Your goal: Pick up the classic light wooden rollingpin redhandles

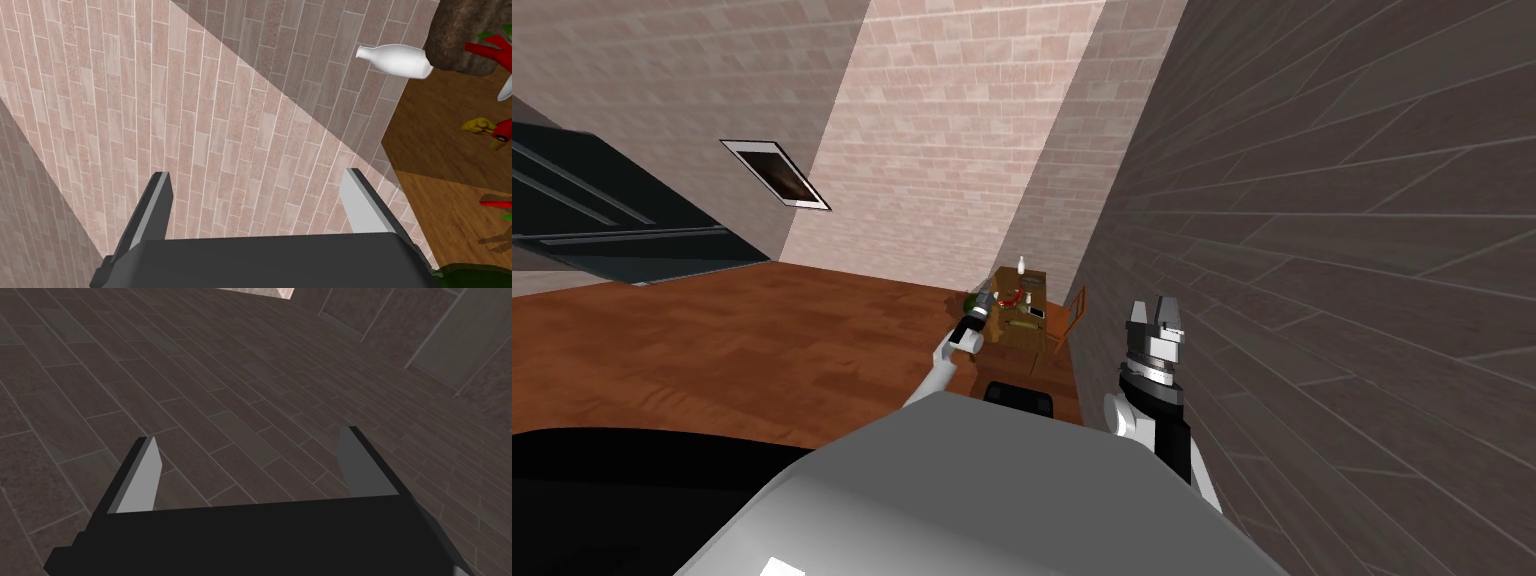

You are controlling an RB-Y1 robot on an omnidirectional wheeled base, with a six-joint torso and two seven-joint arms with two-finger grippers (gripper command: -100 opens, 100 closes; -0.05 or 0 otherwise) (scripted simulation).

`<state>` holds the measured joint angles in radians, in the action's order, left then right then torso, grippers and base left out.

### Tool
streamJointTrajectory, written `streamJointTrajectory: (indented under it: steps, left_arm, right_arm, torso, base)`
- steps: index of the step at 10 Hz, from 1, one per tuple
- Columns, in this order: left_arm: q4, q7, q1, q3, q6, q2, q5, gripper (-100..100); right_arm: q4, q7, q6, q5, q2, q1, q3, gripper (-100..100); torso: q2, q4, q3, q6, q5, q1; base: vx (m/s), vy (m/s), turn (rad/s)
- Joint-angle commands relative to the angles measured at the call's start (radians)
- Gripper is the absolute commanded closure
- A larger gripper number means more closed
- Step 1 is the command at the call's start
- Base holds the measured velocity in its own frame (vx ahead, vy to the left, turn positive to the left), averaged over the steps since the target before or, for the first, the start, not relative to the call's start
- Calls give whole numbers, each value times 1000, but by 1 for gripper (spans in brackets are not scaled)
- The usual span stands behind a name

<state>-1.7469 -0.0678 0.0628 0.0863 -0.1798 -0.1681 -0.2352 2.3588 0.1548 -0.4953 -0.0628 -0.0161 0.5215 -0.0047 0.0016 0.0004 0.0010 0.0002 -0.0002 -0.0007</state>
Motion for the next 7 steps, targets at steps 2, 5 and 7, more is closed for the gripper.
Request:
streamJointTrajectory:
  steps: [2,5,7]
  left_arm:
    - [77,-5,-59,24,44,3,-45,-100]
    - [155,-10,-98,37,73,2,-74,-100]
    - [211,-16,-137,49,103,1,-103,-100]
  right_arm:
    - [0,0,0,0,0,0,0,0]
    - [0,0,0,0,0,0,0,0]
    - [0,0,0,0,0,0,0,0]
  torso:
    - [0,0,0,-1,0,0]
    - [-1,0,0,0,0,1]
    - [-1,0,0,0,0,1]
  base:
    - [-25,-1,-65]
    - [-19,-1,-69]
    - [-14,-2,-70]
